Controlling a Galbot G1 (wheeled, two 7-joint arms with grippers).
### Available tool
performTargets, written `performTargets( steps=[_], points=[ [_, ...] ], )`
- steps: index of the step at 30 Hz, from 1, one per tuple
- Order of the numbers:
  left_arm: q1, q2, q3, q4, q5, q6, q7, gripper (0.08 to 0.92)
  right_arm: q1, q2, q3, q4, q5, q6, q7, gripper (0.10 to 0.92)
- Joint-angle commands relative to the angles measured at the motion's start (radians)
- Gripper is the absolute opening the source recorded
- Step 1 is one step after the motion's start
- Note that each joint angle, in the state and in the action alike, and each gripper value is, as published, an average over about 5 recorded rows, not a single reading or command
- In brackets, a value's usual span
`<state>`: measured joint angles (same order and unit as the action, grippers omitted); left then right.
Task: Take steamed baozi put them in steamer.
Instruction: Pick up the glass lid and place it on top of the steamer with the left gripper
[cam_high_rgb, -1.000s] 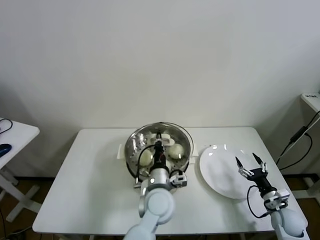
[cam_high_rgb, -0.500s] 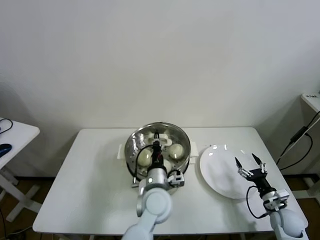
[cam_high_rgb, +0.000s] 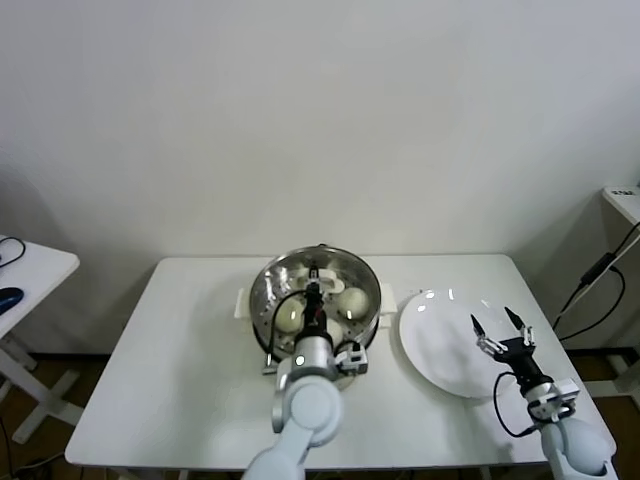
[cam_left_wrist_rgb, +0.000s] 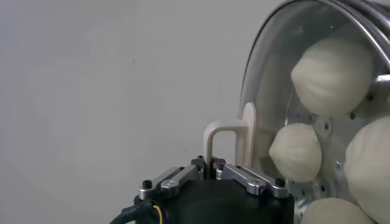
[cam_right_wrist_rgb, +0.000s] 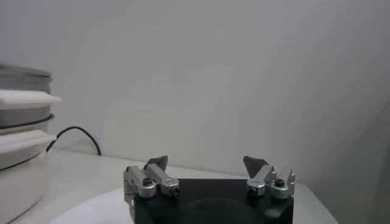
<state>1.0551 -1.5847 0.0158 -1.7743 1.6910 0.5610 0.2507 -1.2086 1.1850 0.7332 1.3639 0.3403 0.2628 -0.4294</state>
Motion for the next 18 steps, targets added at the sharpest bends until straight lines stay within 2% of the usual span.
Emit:
performTargets(
  steps=[1,18],
  points=[
    [0.002,0.003,-0.003,0.002,0.001,-0.006,0.002,0.147,0.001,0.002,0.0,0.001,0.0,0.0,-0.001,0.823],
    [-0.003,0.009,-0.011,0.011,-0.001,-0.016,-0.008,0.147,0.0,0.013,0.004,0.001,-0.012,0.005,-0.005,0.823]
  ],
)
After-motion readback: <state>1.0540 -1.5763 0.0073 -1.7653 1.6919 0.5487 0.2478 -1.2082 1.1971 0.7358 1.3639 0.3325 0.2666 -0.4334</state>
